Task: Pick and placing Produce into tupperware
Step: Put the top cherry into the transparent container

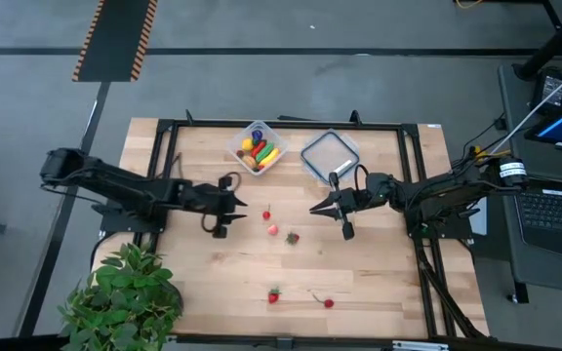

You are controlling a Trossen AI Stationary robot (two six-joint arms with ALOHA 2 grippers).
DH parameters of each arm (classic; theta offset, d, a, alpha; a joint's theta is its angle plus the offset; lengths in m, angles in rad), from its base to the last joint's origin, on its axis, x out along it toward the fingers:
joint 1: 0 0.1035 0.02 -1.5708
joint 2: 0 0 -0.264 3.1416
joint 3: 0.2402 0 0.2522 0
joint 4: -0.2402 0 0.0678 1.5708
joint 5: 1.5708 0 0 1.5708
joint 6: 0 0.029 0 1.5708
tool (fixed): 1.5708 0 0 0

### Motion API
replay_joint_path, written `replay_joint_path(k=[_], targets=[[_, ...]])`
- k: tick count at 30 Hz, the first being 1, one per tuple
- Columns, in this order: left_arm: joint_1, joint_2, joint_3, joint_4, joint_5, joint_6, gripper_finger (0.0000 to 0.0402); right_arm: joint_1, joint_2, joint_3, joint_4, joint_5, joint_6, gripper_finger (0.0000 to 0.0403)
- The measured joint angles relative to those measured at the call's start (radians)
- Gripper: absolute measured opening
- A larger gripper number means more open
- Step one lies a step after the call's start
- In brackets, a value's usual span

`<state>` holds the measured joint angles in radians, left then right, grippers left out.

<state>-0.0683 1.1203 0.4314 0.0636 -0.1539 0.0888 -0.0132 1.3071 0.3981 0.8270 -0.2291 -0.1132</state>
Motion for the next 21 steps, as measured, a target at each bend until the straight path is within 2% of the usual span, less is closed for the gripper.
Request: replay_joint_path(k=[5,12,21], targets=[[0.011,0.134,0.149,-0.136,0.000,0.049,0.0140,0.000,0.000,0.000,-0.003,0.000,0.004,0.0031],[0.011,0.308,0.317,-0.232,0.000,0.054,0.0140,0.000,0.000,0.000,-0.003,0.001,0.005,0.0031],[0.012,0.496,0.433,-0.268,-0.020,0.084,0.0140,0.001,0.000,0.000,-0.012,0.001,0.007,0.0031]])
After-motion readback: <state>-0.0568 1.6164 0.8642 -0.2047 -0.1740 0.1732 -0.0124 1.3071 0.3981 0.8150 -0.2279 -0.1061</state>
